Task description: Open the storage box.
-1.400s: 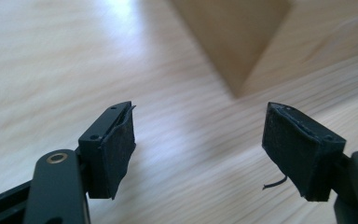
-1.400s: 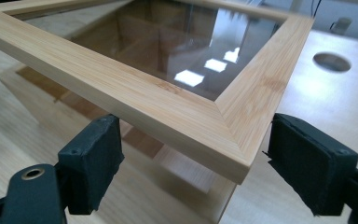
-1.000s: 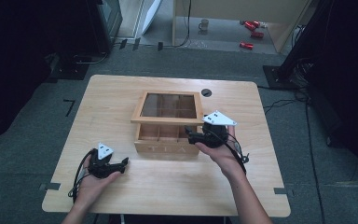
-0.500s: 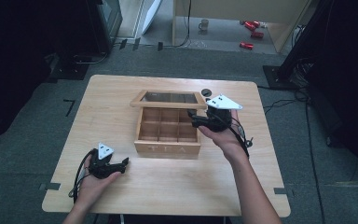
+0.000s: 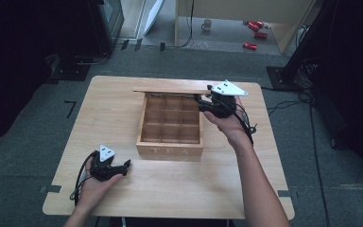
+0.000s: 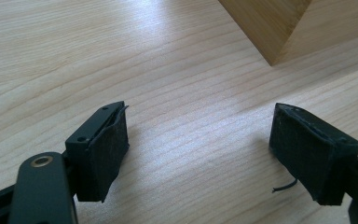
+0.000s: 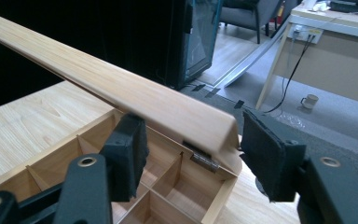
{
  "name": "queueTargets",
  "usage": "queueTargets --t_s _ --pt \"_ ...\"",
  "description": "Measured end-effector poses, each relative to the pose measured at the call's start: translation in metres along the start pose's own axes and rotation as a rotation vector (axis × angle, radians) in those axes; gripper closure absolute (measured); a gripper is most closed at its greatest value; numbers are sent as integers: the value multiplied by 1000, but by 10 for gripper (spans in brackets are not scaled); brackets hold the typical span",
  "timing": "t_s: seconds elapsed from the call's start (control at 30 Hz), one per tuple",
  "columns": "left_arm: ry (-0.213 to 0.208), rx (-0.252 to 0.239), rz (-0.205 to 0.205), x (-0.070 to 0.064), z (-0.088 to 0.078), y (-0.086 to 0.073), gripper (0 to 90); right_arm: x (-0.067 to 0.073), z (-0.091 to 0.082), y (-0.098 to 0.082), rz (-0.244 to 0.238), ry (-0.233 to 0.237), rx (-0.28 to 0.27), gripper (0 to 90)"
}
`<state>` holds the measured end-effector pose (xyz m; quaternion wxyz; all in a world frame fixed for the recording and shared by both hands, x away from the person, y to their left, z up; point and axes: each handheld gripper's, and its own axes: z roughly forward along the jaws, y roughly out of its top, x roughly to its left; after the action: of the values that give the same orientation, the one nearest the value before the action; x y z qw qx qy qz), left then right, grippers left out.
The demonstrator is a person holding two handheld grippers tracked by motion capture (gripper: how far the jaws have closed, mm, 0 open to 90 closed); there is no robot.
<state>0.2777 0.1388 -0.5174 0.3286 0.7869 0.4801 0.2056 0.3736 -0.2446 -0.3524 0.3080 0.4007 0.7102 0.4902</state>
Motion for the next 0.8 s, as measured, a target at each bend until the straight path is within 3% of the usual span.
queueTargets --t_s 0.13,0.4,0.6,0.8 --pt "1 0 -1 0 0 0 202 -3 9 0 -16 1 8 437" --pt "-2 -2 -4 0 0 0 202 -15 16 2 -4 0 -39 499" --pt "-2 -2 -6 0 0 0 203 -23 25 5 32 -5 -77 523" --pt "-1 -2 -6 0 0 0 202 -32 35 9 56 -3 -72 541"
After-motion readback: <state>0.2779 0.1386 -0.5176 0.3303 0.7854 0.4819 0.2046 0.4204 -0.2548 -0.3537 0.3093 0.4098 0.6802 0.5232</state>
